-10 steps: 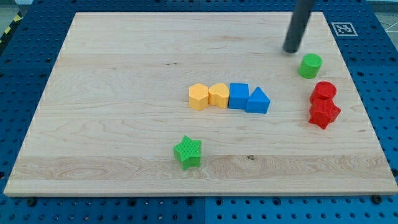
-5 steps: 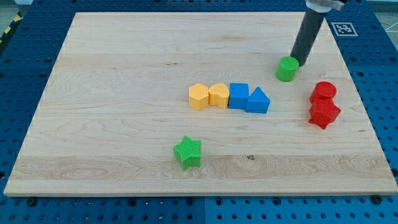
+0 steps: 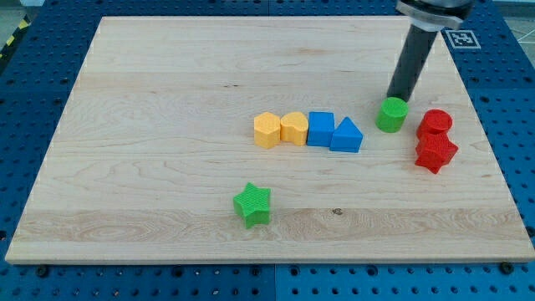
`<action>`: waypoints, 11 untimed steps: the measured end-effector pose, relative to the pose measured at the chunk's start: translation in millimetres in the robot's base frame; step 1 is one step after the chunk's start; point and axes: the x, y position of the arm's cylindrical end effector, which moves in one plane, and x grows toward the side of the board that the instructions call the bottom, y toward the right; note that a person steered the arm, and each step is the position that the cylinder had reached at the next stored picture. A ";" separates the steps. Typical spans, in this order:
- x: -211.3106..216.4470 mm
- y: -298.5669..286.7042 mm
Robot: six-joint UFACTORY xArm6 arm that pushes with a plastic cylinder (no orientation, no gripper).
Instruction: Move green circle closer to the green star
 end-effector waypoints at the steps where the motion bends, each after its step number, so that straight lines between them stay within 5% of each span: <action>1: 10.4 -5.0; 3: 35.7 -47.7; 8: 92.9 -4.9; 11: 138.9 -31.7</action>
